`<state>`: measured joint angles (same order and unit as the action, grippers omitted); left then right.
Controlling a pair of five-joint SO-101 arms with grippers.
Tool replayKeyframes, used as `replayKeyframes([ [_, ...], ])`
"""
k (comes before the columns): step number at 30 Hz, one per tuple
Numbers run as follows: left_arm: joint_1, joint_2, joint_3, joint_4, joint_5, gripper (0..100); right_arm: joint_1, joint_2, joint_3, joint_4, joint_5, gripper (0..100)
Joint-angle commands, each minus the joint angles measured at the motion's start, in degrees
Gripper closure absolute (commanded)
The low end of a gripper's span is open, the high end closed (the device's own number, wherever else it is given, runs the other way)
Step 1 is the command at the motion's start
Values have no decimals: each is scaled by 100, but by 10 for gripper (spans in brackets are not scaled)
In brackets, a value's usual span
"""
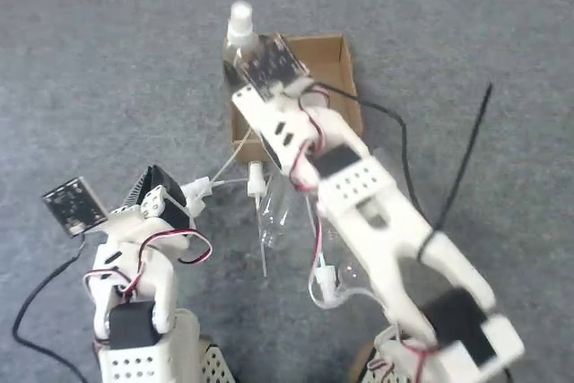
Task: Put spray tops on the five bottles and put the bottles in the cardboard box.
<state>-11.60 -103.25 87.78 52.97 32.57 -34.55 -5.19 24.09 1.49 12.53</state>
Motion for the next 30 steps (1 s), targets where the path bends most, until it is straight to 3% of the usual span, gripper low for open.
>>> replayKeyframes([
  [1,-44,-97,-145,-229,-18,987,215,497,-1116,-145,-62,928],
  [9,-44,-97,-145,-229,-18,987,347,1895,-2418,-136,-62,928],
  [30,-290,-97,-145,-229,-18,987,338,4048,-3886,-198,-88,928],
])
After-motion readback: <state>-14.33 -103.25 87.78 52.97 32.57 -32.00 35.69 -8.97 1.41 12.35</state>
